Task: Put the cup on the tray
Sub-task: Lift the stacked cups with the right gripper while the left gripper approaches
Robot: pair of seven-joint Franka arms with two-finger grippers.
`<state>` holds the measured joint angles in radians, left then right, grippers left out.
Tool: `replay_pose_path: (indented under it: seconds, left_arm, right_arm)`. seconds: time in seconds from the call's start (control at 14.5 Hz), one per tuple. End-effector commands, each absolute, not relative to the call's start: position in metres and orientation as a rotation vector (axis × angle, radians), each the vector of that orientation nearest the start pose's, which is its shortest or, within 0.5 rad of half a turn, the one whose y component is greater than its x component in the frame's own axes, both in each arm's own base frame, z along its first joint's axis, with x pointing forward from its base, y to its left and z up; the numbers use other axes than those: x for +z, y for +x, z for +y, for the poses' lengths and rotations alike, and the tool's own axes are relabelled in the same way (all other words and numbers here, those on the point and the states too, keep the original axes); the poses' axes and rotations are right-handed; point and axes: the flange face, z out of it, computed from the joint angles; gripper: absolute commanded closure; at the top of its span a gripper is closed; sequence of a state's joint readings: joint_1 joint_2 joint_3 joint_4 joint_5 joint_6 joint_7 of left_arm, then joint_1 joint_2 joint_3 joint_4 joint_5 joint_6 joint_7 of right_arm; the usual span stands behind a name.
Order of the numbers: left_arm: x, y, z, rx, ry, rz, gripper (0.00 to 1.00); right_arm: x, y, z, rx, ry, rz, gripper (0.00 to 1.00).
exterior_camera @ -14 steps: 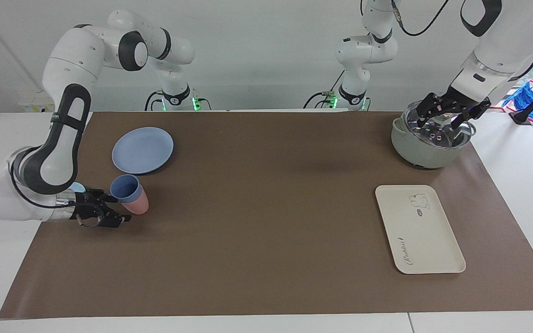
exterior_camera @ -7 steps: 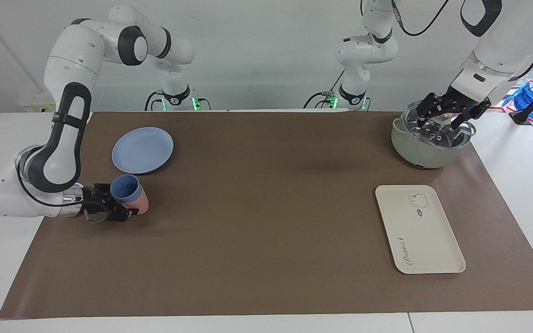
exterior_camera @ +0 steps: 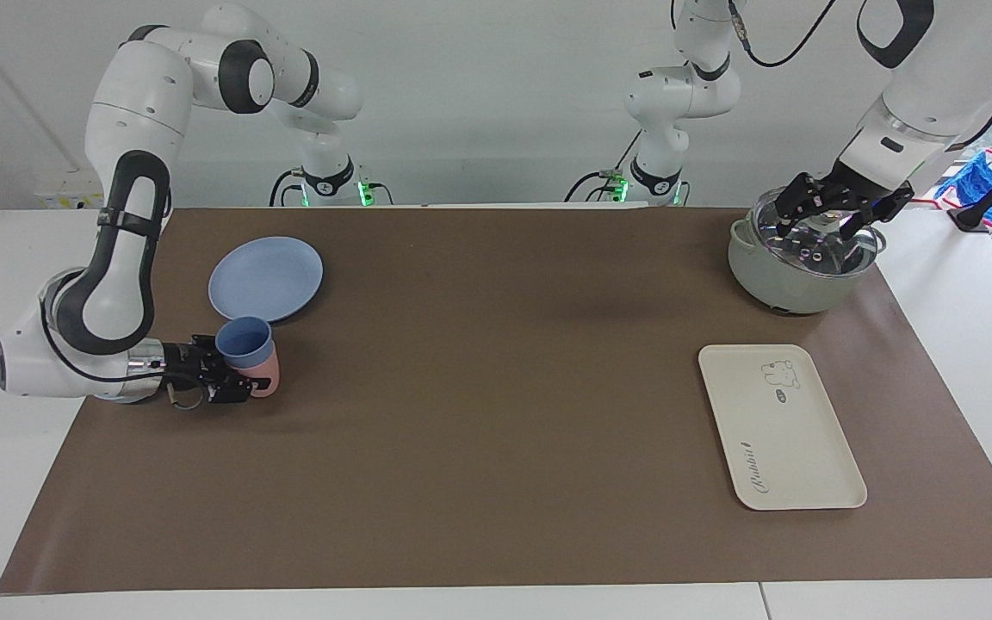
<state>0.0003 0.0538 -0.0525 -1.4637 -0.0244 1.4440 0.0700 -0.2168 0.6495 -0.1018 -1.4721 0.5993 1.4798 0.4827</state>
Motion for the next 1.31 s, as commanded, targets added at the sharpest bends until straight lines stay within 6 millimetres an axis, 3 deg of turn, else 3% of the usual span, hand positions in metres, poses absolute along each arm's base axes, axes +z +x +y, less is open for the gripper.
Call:
replay_pose_path:
  seconds: [0.0, 0.21, 0.41, 0.55, 0.76, 1.24]
  left_arm:
    - [0.633, 0.554, -0.029, 0.116, -3.147, 0.202, 0.0]
    - [0.633, 0.554, -0.029, 0.116, -3.147, 0.2, 0.0]
    - [0.633, 0.554, -0.029, 0.116, -3.147, 0.202, 0.0]
    - [0.633, 0.554, -0.029, 0.116, -3.147, 0.205, 0.0]
    - [0.633, 0.554, -0.029, 0.116, -3.147, 0.202, 0.0]
    - [0.633, 0.554, -0.029, 0.116, -3.147, 0.2, 0.0]
  right_arm:
    - [0.293, 0.628, -0.128, 0.897, -2.142, 1.195, 1.0]
    - [0.316, 0.627, -0.135, 0.913, -2.019, 1.23, 1.0]
    - [0.328, 0.631, -0.125, 0.91, -1.92, 1.197, 1.0]
    - [0.338, 0.633, -0.105, 0.971, -1.871, 1.26, 1.0]
    - [0.35, 0.628, -0.029, 1.038, -1.866, 1.226, 1.0]
    - [0.399, 0.625, 0.163, 1.06, -1.714, 1.552, 1.0]
